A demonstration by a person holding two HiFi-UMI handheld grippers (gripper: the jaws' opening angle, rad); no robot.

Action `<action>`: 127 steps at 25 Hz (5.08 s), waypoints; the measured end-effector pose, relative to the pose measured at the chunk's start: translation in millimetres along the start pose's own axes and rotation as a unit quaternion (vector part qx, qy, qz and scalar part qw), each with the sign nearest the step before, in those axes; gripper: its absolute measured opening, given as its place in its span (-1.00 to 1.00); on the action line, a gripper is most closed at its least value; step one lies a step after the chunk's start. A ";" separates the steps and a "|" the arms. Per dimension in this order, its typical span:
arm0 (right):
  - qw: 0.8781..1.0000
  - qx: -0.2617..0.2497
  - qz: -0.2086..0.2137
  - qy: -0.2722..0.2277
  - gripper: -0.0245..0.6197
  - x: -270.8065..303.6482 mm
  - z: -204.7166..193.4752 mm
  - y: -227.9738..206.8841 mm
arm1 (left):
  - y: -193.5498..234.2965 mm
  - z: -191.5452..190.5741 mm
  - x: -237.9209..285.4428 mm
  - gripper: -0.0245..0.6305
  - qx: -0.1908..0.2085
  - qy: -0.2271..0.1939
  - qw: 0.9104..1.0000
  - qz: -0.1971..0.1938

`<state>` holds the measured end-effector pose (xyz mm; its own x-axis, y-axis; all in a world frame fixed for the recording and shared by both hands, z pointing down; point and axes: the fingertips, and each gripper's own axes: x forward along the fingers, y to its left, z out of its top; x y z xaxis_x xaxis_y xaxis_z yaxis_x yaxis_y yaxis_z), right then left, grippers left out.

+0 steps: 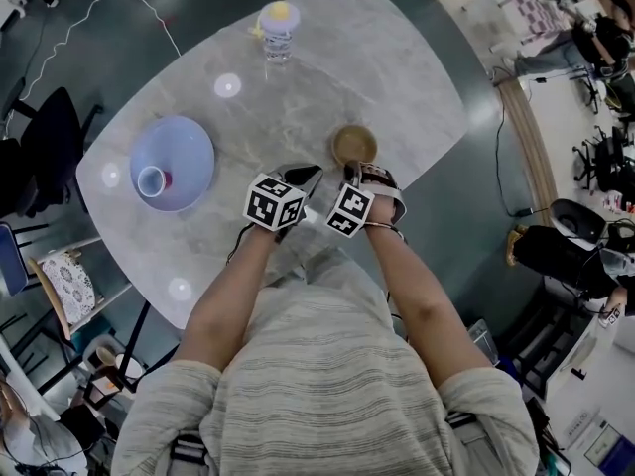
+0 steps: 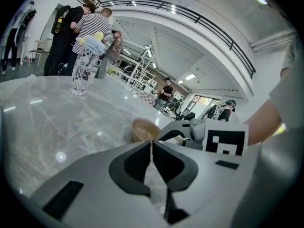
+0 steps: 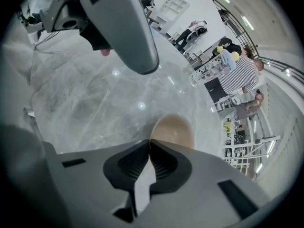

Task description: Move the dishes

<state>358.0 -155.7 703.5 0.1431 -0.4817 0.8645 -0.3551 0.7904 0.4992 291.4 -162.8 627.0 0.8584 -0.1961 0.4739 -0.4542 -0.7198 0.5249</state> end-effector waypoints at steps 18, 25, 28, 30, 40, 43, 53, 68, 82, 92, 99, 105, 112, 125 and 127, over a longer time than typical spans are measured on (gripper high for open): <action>0.985 -0.125 -0.039 -0.113 -0.84 -23.7 162.5 -18.9 | 69.5 -1.5 -122.3 -0.85 -0.056 -0.083 0.988 0.118; 0.963 -0.196 -0.041 -0.181 -0.84 -49.6 259.0 -0.1 | 98.7 -18.6 -191.1 -0.85 -0.086 -0.120 0.974 0.172; 0.953 -0.224 -0.036 -0.202 -0.84 -55.5 292.6 11.5 | 108.6 -28.2 -218.4 -0.85 -0.100 -0.134 0.967 0.194; 0.946 -0.241 -0.033 -0.212 -0.84 -57.0 312.6 19.3 | 115.0 -35.7 -234.1 -0.85 -0.111 -0.141 0.961 0.208; 0.922 -0.310 -0.035 -0.227 -0.84 -51.3 373.0 51.6 | 131.7 -71.9 -283.2 -0.85 -0.150 -0.156 0.944 0.248; 0.920 -0.319 -0.029 -0.225 -0.84 -46.2 378.2 57.4 | 133.9 -75.8 -289.6 -0.85 -0.156 -0.157 0.942 0.251; 0.922 -0.322 -0.009 -0.214 -0.84 -31.8 379.0 67.6 | 133.0 -82.3 -291.4 -0.85 -0.158 -0.152 0.944 0.247; 0.926 -0.311 0.017 -0.213 -0.81 -25.6 376.6 70.7 | 131.5 -82.0 -288.8 -0.85 -0.158 -0.147 0.946 0.242; 0.931 -0.290 0.016 -0.223 -0.58 -32.2 375.4 67.6 | 132.4 -79.9 -288.1 -0.85 -0.156 -0.150 0.947 0.237; 0.946 -0.167 0.057 -0.272 -0.58 -72.5 376.1 63.3 | 130.8 -70.8 -294.3 -0.85 -0.136 -0.159 0.949 0.237; 0.933 -0.021 0.134 -0.334 -0.72 -126.1 360.8 65.7 | 112.2 -57.2 -314.1 -0.85 -0.110 -0.189 0.949 0.225; 0.900 0.031 0.171 -0.401 -0.82 -177.3 347.6 63.5 | 86.2 -47.4 -327.5 -0.85 -0.090 -0.222 0.952 0.193; 0.868 0.119 0.192 -0.443 -0.85 -223.5 336.1 60.3 | 47.9 -21.4 -359.6 -0.86 -0.014 -0.274 0.944 0.184; 0.813 0.221 0.211 -0.496 -0.87 -302.7 336.4 92.3 | -20.2 -23.5 -398.4 -0.86 0.052 -0.297 0.943 0.141; 0.806 0.233 0.211 -0.501 -0.87 -310.9 339.4 99.7 | -25.6 -29.8 -407.6 -0.86 0.060 -0.297 0.943 0.140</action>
<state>-35.4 -55.6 464.7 -0.8171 -0.4551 0.3538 -0.5185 0.8484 -0.1062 -53.9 -44.6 441.4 0.7066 -0.7025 0.0844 -0.6837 -0.6471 0.3374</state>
